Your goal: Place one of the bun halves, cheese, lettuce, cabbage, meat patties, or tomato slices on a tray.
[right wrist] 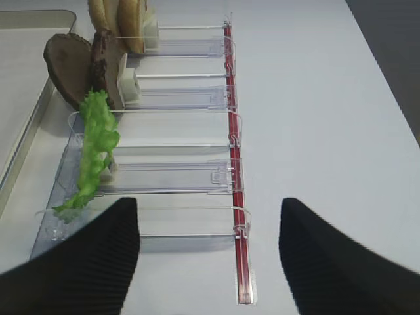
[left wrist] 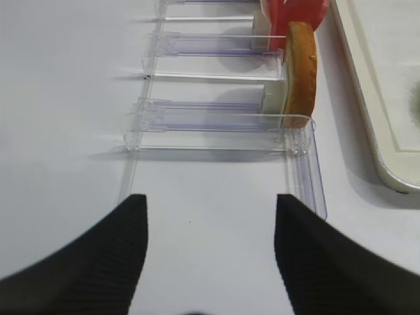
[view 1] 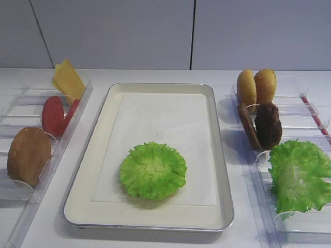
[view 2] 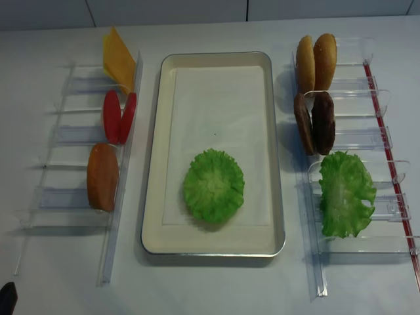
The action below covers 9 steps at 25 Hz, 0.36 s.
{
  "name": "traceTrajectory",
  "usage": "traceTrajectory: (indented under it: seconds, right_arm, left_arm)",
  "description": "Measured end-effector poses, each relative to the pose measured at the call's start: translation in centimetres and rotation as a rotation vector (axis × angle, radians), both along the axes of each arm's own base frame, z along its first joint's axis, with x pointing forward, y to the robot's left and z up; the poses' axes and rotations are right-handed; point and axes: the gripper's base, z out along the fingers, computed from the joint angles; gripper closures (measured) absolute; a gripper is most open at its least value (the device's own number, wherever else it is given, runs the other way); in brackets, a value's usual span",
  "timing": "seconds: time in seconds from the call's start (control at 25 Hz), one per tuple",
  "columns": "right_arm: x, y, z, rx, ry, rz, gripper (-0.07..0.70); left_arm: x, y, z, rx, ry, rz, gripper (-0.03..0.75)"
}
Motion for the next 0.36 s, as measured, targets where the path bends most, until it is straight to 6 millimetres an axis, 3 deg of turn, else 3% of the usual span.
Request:
traceTrajectory:
  seconds: [0.36]
  right_arm:
    - [0.00,0.00,0.00,0.000,0.000,0.000,0.133]
  left_arm:
    - [0.00,0.00,0.00,0.000,0.000,0.000,0.301]
